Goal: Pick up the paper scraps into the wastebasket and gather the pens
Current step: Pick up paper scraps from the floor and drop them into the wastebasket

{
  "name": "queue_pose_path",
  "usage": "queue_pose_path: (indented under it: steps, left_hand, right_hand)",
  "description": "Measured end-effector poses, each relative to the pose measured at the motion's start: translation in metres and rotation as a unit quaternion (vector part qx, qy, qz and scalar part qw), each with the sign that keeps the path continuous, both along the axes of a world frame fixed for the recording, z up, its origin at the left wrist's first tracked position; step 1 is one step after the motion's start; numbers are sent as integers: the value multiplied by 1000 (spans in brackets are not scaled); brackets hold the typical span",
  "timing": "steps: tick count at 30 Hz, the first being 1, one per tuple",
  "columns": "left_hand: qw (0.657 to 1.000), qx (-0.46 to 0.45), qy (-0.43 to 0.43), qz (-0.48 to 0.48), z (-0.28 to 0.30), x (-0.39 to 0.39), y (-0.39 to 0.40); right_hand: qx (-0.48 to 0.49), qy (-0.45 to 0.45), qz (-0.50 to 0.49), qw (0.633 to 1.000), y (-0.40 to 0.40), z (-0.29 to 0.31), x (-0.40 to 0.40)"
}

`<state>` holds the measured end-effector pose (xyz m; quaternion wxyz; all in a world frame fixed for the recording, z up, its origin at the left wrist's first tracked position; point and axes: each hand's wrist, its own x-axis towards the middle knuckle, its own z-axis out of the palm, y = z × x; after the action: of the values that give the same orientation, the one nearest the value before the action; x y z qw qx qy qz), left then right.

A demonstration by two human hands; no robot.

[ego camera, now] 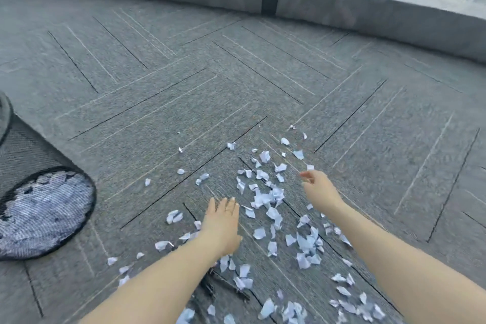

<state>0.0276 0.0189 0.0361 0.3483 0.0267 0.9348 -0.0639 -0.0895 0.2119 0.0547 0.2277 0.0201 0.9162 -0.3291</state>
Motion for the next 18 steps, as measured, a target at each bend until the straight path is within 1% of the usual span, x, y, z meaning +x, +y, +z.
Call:
queue_pose_path:
  steps: [3,8,11,14,16,18]
  left_hand:
    - [999,-17,-38,10,-6,5,-3]
    - [995,-83,-27,-54,-6,7,8]
    - [993,-84,-27,-76,-10,5,5]
    - [991,-86,-23,-104,-16,9,0]
    - [988,-95,-26,-120,-20,9,-4]
    - [984,-103,-33,-138,-20,9,-5]
  right_hand:
    - [34,30,22,999,-10,-16,-25]
    - [57,72,60,994,-32,-31,-83]
    - [61,102,61,991,-46,-37,-133]
    - [70,108,60,990,-51,-56,-175]
    - [83,95,67,990,-52,-68,-184]
    - [84,110,73,988,-56,-72,-164]
